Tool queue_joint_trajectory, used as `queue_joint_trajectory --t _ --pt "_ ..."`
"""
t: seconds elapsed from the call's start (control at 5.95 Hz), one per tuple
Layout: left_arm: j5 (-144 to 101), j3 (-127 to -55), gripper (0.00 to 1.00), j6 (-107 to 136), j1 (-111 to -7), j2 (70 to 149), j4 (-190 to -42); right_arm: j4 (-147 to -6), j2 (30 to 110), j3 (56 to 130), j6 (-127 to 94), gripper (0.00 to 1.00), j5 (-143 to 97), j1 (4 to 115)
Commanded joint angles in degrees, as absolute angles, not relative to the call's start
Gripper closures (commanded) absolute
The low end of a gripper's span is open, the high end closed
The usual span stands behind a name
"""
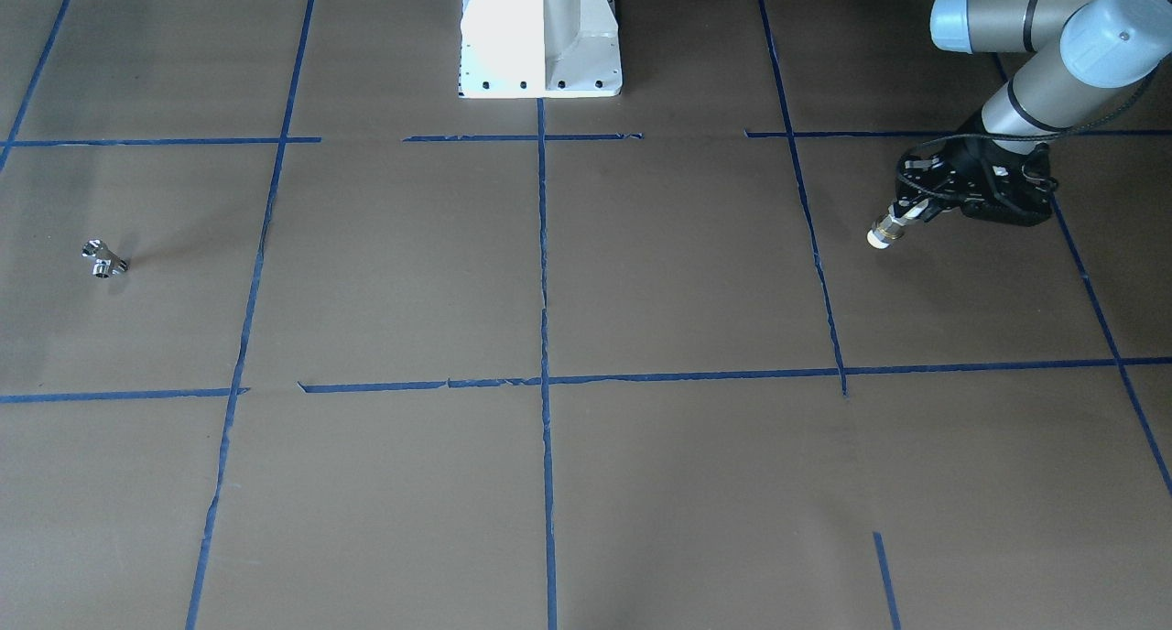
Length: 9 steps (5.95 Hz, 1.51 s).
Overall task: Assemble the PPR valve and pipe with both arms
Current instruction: 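Carry the pipe fitting with the left gripper to the table center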
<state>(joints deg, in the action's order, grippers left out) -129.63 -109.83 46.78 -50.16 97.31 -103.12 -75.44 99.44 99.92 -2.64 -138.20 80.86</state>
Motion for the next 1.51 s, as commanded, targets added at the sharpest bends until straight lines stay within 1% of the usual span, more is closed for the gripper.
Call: queue_joint_trajectory --t 0.0,0.34,0.84,1.18,1.34 --pt "-128.8 -109.0 1.0 58.2 -43.0 106.8 -100.8 -75.4 99.4 99.8 -2.6 0.0 -138.3 80.8" --pt "-120.7 -107.2 1.0 60.8 -37.0 119.5 -88.9 -75.5 99.4 99.6 -2.6 0.0 -138.3 80.9" --pt "-115.4 -94.5 1.0 67.0 -32.9 134.4 -88.2 -75.4 99.5 99.6 -2.7 0.0 -138.3 80.8" --pt "-112.9 -89.1 1.0 67.3 -32.1 139.7 -88.3 -75.4 99.5 99.8 -3.1 0.0 -138.4 80.8" --pt "-112.8 -84.7 1.0 68.5 -31.7 143.1 -88.6 -75.4 99.5 99.8 -3.1 0.0 -138.4 80.9"
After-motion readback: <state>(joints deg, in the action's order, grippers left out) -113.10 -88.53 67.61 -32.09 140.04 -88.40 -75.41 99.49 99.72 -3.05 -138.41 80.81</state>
